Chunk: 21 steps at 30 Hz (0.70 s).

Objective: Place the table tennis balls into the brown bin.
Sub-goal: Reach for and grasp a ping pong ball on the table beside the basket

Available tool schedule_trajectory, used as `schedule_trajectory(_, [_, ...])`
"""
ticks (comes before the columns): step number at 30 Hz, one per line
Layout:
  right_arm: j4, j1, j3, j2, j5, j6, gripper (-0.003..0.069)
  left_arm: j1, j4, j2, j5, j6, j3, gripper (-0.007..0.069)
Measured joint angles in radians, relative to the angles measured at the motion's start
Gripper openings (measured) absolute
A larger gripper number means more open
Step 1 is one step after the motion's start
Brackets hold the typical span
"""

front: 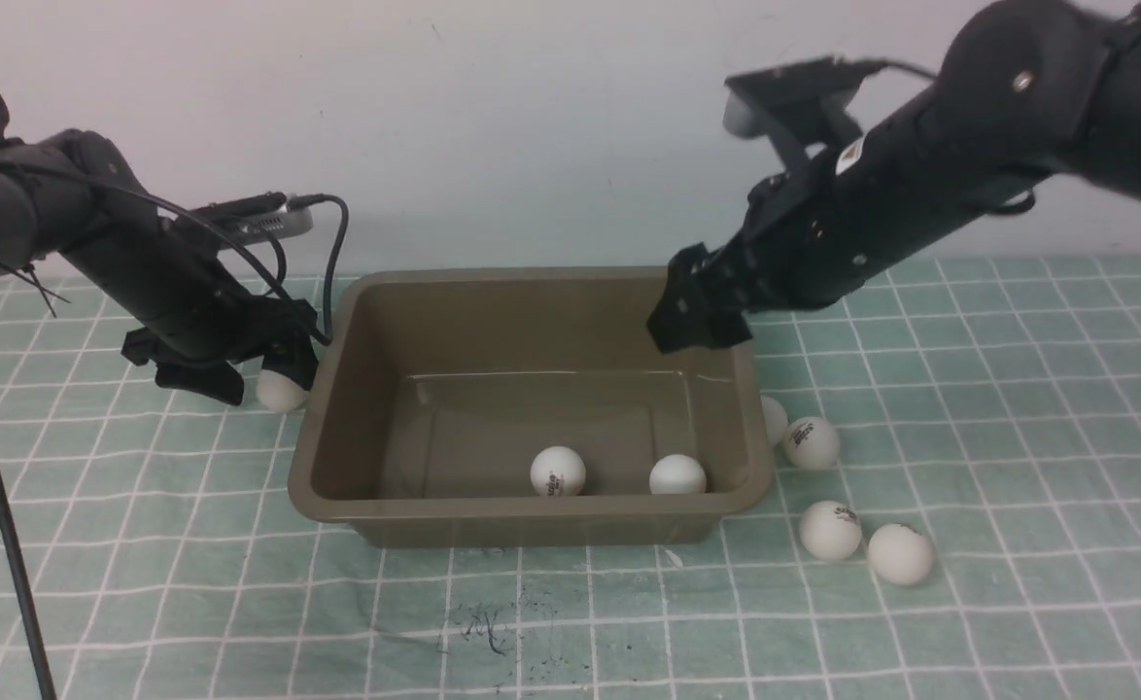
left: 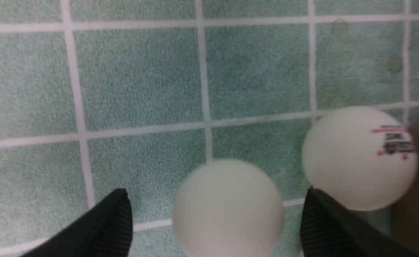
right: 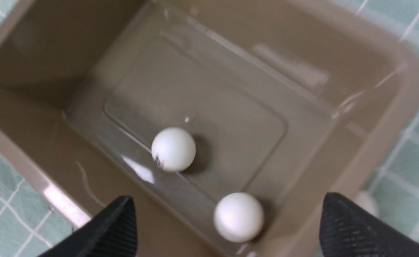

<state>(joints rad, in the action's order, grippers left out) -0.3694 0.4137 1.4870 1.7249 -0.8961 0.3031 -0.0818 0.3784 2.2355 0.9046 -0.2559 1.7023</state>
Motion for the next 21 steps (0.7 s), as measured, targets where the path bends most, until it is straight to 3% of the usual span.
schedule_trajectory(4, [0.068, -0.005, 0.008, -0.065, -0.024, -0.006, 0.0616, 0.001, -0.026, 0.008, 0.009, 0.018, 0.001, 0.0449])
schedule_trajectory(7, [0.127, -0.032, 0.012, -0.102, -0.089, -0.049, 0.0574, 0.0, -0.094, 0.008, 0.05, 0.049, 0.019, 0.0225])
schedule_trajectory(8, [0.136, -0.036, 0.012, -0.105, -0.096, -0.053, 0.057, 0.0, -0.1, 0.008, 0.055, 0.054, 0.024, 0.0206])
schedule_trajectory(9, [0.187, -0.076, 0.012, -0.115, -0.183, -0.092, 0.0521, -0.004, -0.147, -0.002, 0.106, 0.073, 0.052, 0.0071])
schedule_trajectory(10, [0.212, -0.101, 0.009, -0.115, -0.227, -0.113, 0.049, -0.007, -0.167, -0.013, 0.132, 0.078, 0.076, 0.0034])
schedule_trajectory(17, [0.267, -0.215, -0.16, -0.115, -0.295, -0.196, 0.0309, 0.004, -0.183, -0.176, 0.209, 0.071, 0.175, -0.0005])
schedule_trajectory(21, [0.25, -0.215, -0.254, -0.115, -0.212, -0.202, 0.0281, 0.021, -0.174, -0.229, 0.153, 0.051, 0.188, 0.0])
